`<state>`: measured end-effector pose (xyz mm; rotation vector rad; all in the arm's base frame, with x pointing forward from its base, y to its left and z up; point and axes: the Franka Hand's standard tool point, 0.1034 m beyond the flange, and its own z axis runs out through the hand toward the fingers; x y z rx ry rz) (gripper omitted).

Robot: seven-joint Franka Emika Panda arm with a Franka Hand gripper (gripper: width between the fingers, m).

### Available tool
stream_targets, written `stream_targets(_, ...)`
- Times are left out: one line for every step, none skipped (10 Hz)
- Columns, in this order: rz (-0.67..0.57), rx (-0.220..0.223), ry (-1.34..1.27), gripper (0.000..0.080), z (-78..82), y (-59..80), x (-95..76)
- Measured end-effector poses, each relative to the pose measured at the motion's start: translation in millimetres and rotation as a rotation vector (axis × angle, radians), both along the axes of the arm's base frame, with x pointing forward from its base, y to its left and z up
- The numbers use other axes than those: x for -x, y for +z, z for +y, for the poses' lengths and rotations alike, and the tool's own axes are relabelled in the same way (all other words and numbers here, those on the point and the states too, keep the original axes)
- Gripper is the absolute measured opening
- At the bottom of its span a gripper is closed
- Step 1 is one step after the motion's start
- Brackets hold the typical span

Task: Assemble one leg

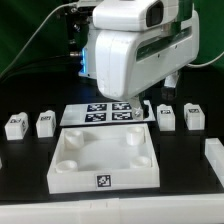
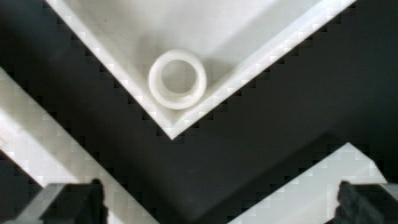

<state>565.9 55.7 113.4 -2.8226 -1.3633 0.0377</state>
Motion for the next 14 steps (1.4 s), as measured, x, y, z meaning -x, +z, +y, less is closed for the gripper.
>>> stream_targets(0.000,0.000,0.000,0.0650,0.0,0.0,0.0)
stream_targets(0.000,0.000,0.000,0.0650,0.0,0.0,0.0)
stream_targets(0.000,0.000,0.000,0.0650,0.0,0.0,0.0)
stream_targets(0.000,0.000,0.010,0.0650,-0.1,-0.1,0.0)
stream_targets(0.001,-0.001,0.032,0.0650,-0.1,-0.2,0.1)
stream_targets(0.001,-0.001,0.031,0.0650,-0.1,-0.3,0.2)
stream_targets(0.000,0.000,0.078,0.0650,-1.8,-1.2,2.9)
stream_targets(-0.002,-0.004,0.254,0.0650,-9.3,-5.5,20.9)
stream_targets(0.006,-0.003,0.359,0.0650,-16.1,-8.9,43.7)
stream_targets(0.016,-0.004,0.466,0.0650,-22.7,-11.2,64.2)
stream_targets(0.029,-0.007,0.539,0.0650,-29.5,-12.8,78.1)
stream_targets(0.028,-0.013,0.657,0.0650,-38.9,-18.7,88.9)
stream_targets(0.032,-0.022,0.708,0.0650,-50.1,-31.2,105.0)
stream_targets(0.039,-0.030,0.695,0.0650,-58.2,-45.0,115.7)
